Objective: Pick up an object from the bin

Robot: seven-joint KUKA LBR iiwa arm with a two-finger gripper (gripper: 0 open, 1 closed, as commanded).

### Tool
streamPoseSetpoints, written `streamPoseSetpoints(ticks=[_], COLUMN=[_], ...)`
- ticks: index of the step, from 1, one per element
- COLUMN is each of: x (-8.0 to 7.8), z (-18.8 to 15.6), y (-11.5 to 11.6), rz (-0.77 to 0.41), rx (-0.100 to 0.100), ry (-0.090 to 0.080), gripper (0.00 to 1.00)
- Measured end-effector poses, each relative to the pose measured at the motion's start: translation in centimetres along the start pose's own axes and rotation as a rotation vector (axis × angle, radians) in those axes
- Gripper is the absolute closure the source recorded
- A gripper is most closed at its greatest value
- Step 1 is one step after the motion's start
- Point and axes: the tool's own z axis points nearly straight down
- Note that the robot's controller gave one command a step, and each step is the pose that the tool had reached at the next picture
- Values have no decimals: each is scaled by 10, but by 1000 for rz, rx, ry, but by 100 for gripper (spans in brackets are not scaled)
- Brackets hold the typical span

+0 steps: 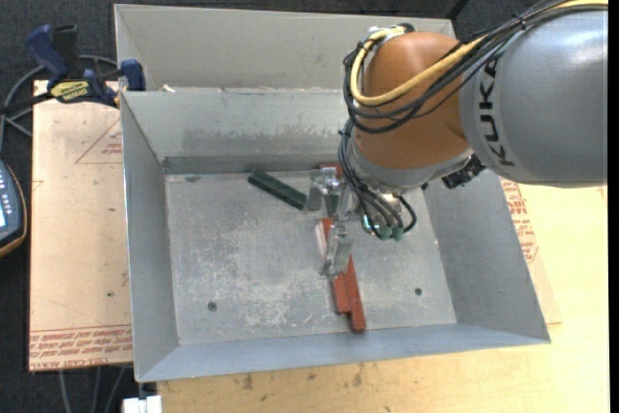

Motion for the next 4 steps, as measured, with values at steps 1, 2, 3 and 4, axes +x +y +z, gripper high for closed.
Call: streamPoseSetpoints(ticks=[1,2,3,4], x=[-81,-98,-106,-107], z=[94,130,130,129], y=[10,-57,-2,-3], rz=[-246,-168,51,54], rx=[1,0,-3,-2], ry=[-8,-8,-12,-13], gripper=[0,0,0,100])
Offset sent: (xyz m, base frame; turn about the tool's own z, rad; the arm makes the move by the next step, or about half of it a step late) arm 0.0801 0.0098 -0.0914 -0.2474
